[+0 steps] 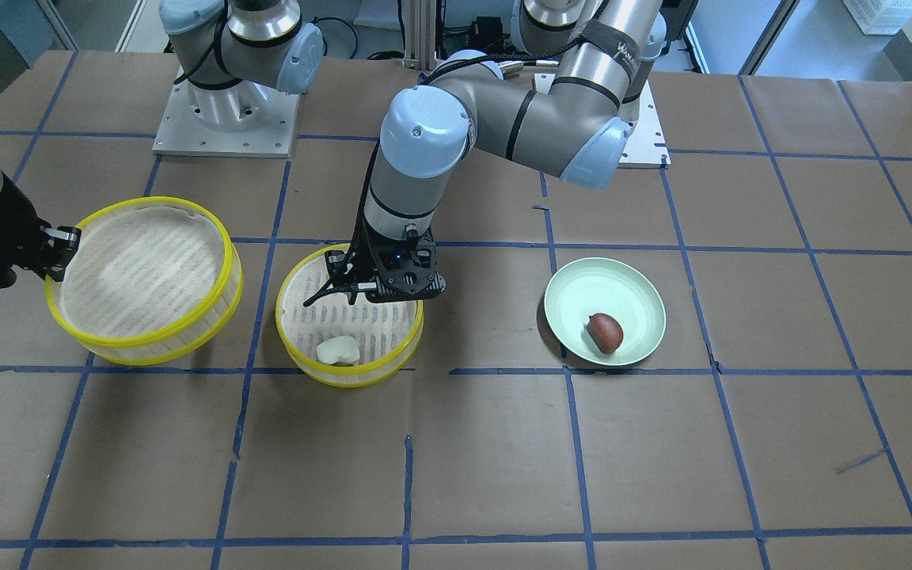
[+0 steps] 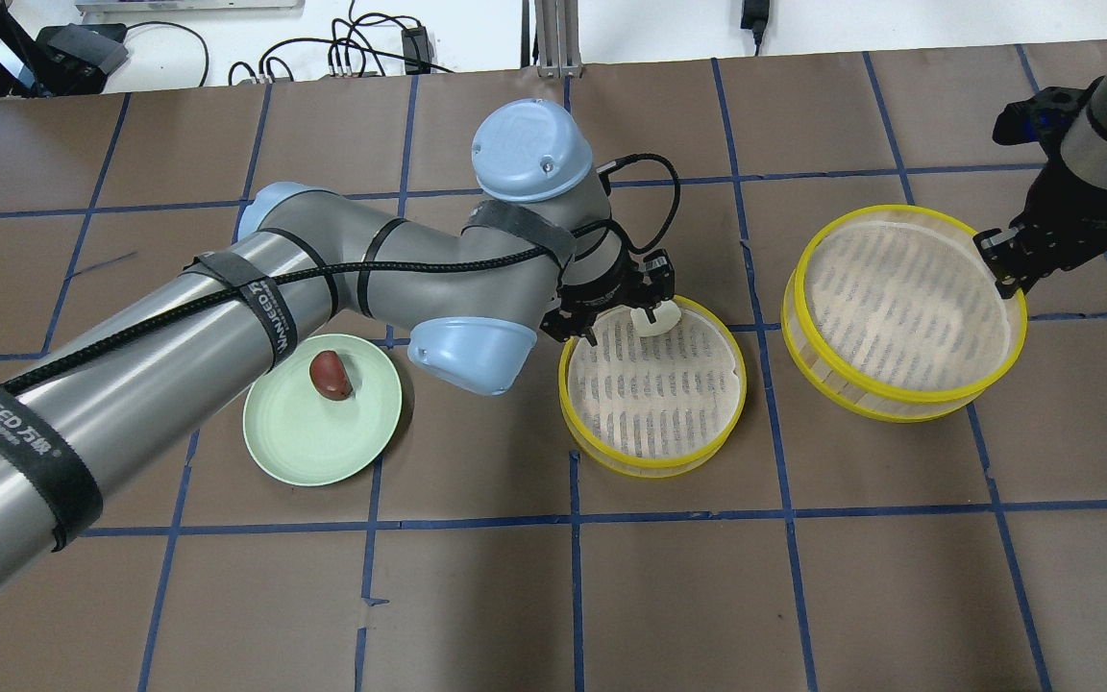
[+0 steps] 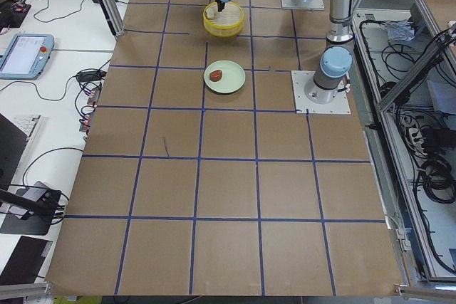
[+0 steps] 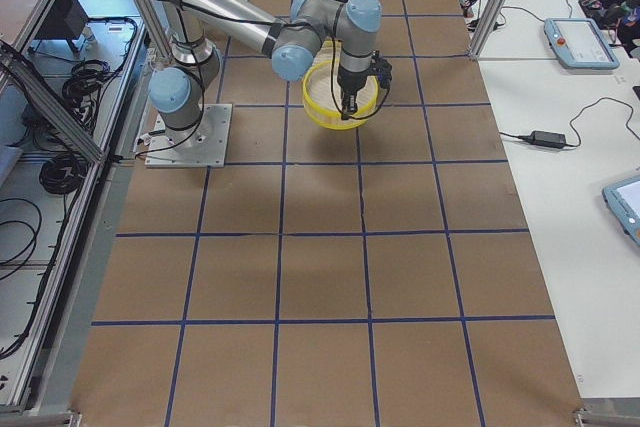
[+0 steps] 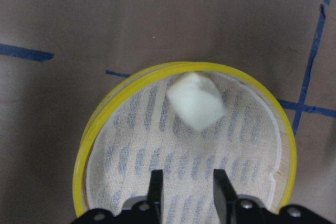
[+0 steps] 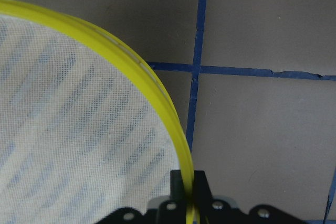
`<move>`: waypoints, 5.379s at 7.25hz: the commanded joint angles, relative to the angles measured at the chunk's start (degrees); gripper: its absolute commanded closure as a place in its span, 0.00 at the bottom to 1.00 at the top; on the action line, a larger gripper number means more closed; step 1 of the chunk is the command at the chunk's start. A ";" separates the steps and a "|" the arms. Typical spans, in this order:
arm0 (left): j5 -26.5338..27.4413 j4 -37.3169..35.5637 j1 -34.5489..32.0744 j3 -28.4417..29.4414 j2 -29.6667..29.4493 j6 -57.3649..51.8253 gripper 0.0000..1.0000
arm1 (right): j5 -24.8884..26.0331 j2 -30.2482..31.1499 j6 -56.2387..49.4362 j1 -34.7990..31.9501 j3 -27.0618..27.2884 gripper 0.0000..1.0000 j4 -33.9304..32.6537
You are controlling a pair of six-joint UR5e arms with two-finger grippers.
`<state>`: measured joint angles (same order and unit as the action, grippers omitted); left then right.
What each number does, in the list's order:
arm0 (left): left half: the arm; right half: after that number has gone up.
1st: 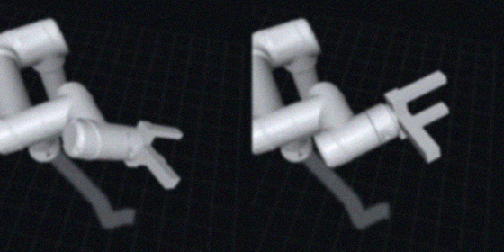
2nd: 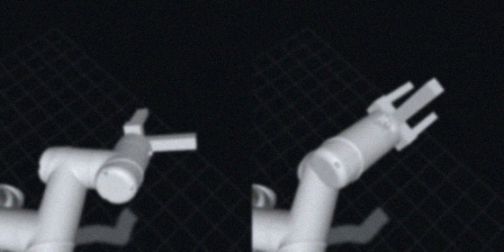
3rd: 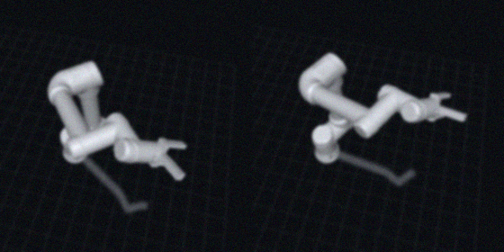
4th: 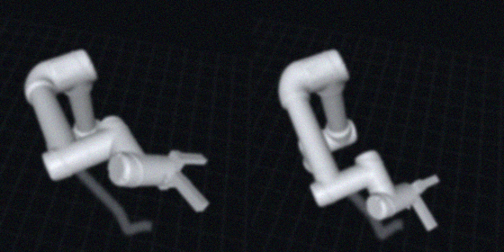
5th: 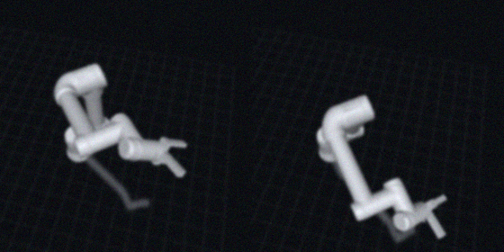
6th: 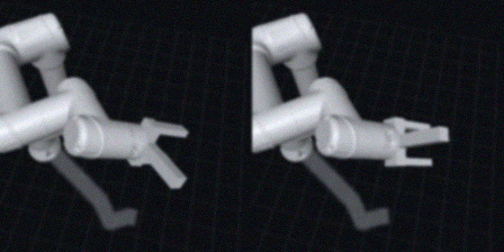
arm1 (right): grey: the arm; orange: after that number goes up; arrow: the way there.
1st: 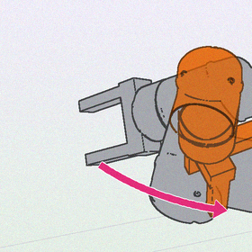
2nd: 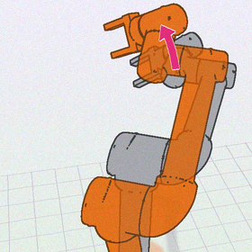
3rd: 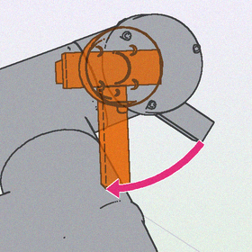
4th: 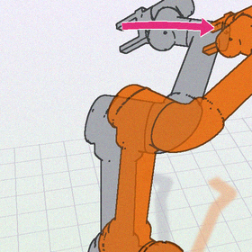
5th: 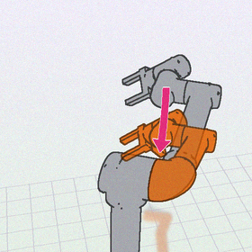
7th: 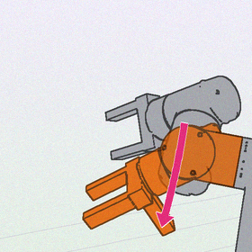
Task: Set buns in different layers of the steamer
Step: 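Release the white bun into the lower tier and raise the left gripper, then restack the top tier with the right gripper while the left moves to the bowl, then lower the left gripper into the bowl and grasp the red-brown bun, then carry the red-brown bun over the steamer with the left gripper while the right releases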
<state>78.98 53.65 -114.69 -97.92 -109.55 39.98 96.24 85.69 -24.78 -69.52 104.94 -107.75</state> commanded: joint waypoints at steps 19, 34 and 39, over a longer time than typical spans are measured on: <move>10.93 10.77 30.93 -8.59 -0.40 -40.77 0.00 | -1.58 -7.12 23.03 -26.80 0.35 0.92 -4.14; 12.78 11.74 29.18 -9.40 6.80 -39.80 0.88 | -0.19 -7.38 22.50 -27.60 1.85 0.02 -4.05; 2.88 12.44 12.25 0.97 7.86 -14.91 0.88 | -1.05 0.77 21.97 -25.23 -4.99 0.00 6.98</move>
<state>85.82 66.25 -97.68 -99.05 -101.70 15.96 95.62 83.23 -2.76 -95.63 102.79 -105.73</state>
